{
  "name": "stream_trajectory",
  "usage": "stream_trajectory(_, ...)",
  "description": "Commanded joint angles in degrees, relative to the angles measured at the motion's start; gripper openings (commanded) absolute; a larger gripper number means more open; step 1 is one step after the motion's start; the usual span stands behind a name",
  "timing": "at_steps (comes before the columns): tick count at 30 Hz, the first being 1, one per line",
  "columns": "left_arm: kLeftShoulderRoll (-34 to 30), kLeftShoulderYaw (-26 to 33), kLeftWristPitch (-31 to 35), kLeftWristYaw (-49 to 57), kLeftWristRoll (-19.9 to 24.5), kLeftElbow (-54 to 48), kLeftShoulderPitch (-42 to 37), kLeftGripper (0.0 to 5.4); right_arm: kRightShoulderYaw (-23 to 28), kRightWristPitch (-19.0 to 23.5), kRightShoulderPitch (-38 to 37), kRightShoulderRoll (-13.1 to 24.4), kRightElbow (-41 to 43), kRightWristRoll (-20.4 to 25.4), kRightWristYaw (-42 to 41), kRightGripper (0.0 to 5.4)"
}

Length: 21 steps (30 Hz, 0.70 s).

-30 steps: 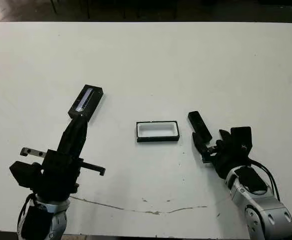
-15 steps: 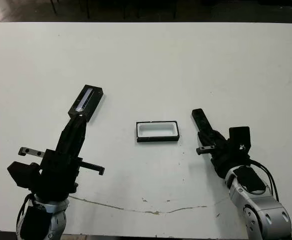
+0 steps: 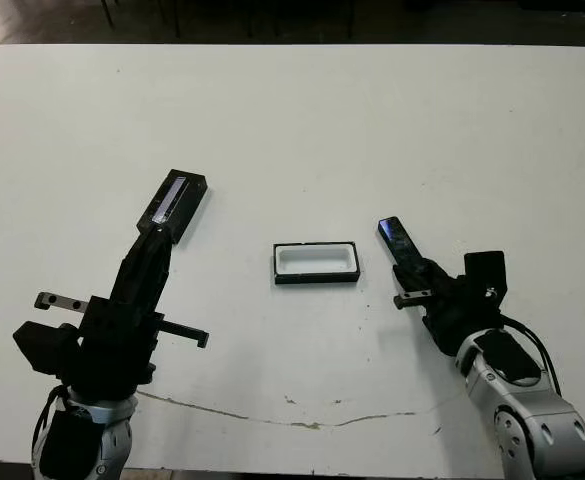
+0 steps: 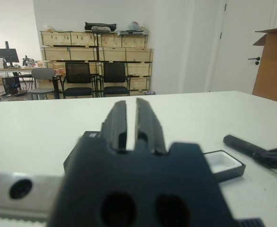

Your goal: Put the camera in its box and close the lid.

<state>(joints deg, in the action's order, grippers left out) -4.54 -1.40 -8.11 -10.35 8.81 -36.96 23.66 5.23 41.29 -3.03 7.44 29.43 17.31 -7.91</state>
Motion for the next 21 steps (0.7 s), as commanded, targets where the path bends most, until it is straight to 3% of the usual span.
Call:
stream_trajectory(1, -0.72, 0.09, 0.7, -0.13, -0.2, 0.93, 0.67, 0.0, 5.17, 3.19, 3.61, 0.76, -0.19, 5.97, -1.8, 0.0)
stream_trajectory(5, -0.84, 0.23, 0.43, -0.24, -0.25, 0.95, 0.72, 0.0, 9.94, 5.5, 8.36, 3.39, -0.75, 12.92, -4.35, 0.0)
stream_trajectory(11, -0.7, 0.06, 1.1, -0.11, 0.04, 0.66, 0.98, 0.0, 11.57, 2.85, 13.74, 9.74, -5.38, 17.46, -12.0, 0.0)
stream_trajectory(17, -0.56, -0.35, 2.44, 0.33, -0.22, -0.14, 1.14, 0.0, 5.84, 2.95, 20.54, 19.15, -13.81, 17.78, -24.89, 0.0)
stream_trajectory(21, -0.48, -0.49, 3.17, 0.47, 0.1, -0.86, 1.59, 0.0, 0.64, -1.2, 25.25, 23.78, -21.28, 14.93, -34.67, 0.0)
